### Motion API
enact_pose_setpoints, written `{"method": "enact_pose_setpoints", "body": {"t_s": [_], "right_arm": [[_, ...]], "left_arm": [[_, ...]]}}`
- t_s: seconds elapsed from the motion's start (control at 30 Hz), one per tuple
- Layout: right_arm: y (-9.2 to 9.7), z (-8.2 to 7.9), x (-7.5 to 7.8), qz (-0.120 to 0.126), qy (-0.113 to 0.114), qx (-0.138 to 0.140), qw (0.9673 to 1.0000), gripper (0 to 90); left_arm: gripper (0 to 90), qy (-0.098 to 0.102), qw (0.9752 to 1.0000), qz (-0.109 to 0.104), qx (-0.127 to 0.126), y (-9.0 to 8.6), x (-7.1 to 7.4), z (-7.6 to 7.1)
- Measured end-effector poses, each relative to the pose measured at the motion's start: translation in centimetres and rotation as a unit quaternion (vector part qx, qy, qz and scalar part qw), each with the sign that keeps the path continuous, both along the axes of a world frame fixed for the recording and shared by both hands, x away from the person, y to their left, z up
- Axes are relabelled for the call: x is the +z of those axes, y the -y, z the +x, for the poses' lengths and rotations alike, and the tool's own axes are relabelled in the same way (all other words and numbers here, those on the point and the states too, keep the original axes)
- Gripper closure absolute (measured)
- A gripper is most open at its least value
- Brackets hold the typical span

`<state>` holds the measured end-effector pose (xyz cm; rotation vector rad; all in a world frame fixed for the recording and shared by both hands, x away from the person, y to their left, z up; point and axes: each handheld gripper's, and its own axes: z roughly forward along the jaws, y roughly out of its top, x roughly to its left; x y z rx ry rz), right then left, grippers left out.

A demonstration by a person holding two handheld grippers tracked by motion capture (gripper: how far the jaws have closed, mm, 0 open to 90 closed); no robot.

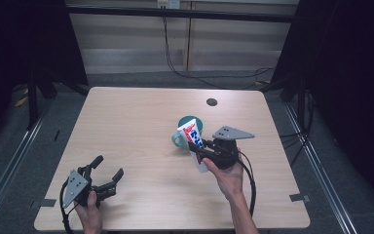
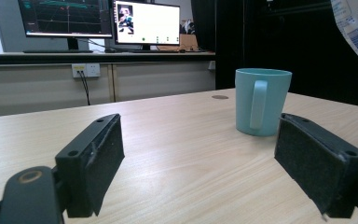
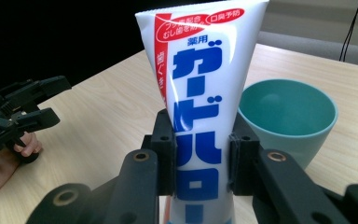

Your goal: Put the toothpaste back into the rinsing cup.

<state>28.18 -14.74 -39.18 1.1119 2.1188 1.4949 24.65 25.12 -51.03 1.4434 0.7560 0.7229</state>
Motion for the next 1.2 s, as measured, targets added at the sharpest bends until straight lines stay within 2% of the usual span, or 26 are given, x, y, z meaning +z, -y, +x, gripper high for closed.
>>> {"method": "enact_pose_setpoints", "body": {"t_s": [0.17,0.27,0.4,0.47,0.5,0.53,0.63,0.7,1.2], "right_arm": [[0.3,0.1,0.1,0.01,0.02,-0.011,0.9997,69.1],[0.4,0.3,0.3,0.017,0.029,-0.006,0.9994,68.9],[0.3,0.4,0.6,0.016,0.035,-0.01,0.9992,68.9],[0.2,0.4,0.9,0.018,0.046,-0.012,0.9987,68.9],[0.2,0.4,1.1,0.021,0.047,-0.011,0.9986,68.9],[0.2,0.5,1.2,0.024,0.05,-0.009,0.9984,68.9],[0.3,0.6,1.5,0.035,0.061,-0.009,0.9974,68.9],[0.3,0.8,1.6,0.042,0.06,-0.01,0.9972,68.9],[0.5,2.3,2.6,0.038,0.066,-0.017,0.997,68.9]], "left_arm": [[15.5,0.0,1.0,0.003,0.001,0.0,0.0,0.0],[15.5,0.001,1.0,0.001,0.001,0.0,0.0,0.0],[15.5,0.0,1.0,0.004,0.001,0.0,0.0,0.0],[15.5,0.001,1.0,0.0,0.001,0.0,0.0,0.0],[15.5,0.002,1.0,0.007,0.003,-0.1,0.0,0.0],[15.5,0.0,1.0,0.0,0.001,0.0,0.0,0.0],[15.5,0.0,1.0,0.002,0.001,0.0,0.0,0.0],[15.5,0.001,1.0,0.002,0.001,0.0,0.0,0.0],[15.5,0.0,1.0,0.001,0.001,0.0,0.0,0.0]]}}
